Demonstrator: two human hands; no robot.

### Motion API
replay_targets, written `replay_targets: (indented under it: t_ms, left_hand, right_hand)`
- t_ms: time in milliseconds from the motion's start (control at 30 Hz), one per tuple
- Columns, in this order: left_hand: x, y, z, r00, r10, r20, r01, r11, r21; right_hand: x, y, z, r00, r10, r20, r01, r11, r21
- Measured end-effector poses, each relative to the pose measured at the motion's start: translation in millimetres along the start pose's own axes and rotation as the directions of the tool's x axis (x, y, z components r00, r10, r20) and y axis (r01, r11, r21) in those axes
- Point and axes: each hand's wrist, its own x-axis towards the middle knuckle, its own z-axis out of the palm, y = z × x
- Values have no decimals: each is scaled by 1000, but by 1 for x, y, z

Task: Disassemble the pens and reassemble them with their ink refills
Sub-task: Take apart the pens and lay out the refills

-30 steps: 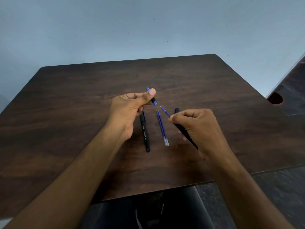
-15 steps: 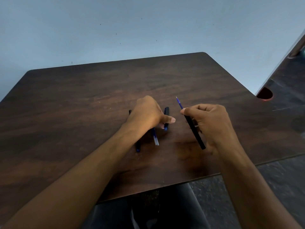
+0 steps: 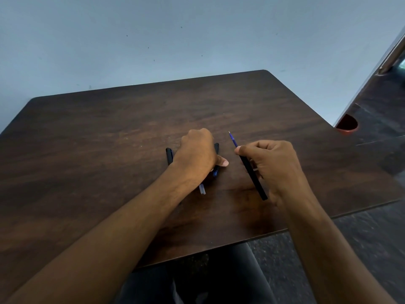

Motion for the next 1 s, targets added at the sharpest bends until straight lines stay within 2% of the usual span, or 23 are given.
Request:
replay_targets:
  t_ms: [267, 367, 467, 567, 633, 733, 867, 1000]
  left_hand:
    - [-4, -6, -5, 1000, 16, 7, -16, 1000, 6]
    - [-10, -16, -9, 1000, 4, -10, -5, 995, -101]
    - [-20, -31, -14, 990, 39, -134, -71, 968, -241]
    - [-38, -50, -16, 952, 113, -284, -227, 883, -411]
    - [-47, -61, -15, 942, 124, -311, -271, 828, -490]
    - [-54, -74, -13, 951, 151, -269, -292, 720, -629]
    - [-65, -87, -8, 966, 194, -173, -253, 551, -795]
    - [-69, -89, -1, 969, 182, -167, -238, 500, -833]
  right_hand:
    - [1, 2, 2, 1000, 18, 18, -18, 1000, -7]
    - [1, 2, 3, 1000, 20, 16, -20, 1000, -9]
    - [1, 2, 6, 1000, 16, 24, -15, 1000, -9]
    - [0, 3, 14, 999, 12, 41, -12, 1000, -9]
    - [0, 2, 21, 997, 15, 79, -18, 999, 34]
    - [1, 2, 35, 986, 53, 159, -69, 993, 100]
    - [2, 5, 54, 972, 87, 220, -123, 980, 155]
    - [2, 2, 62, 974, 72, 213, -111, 977, 182]
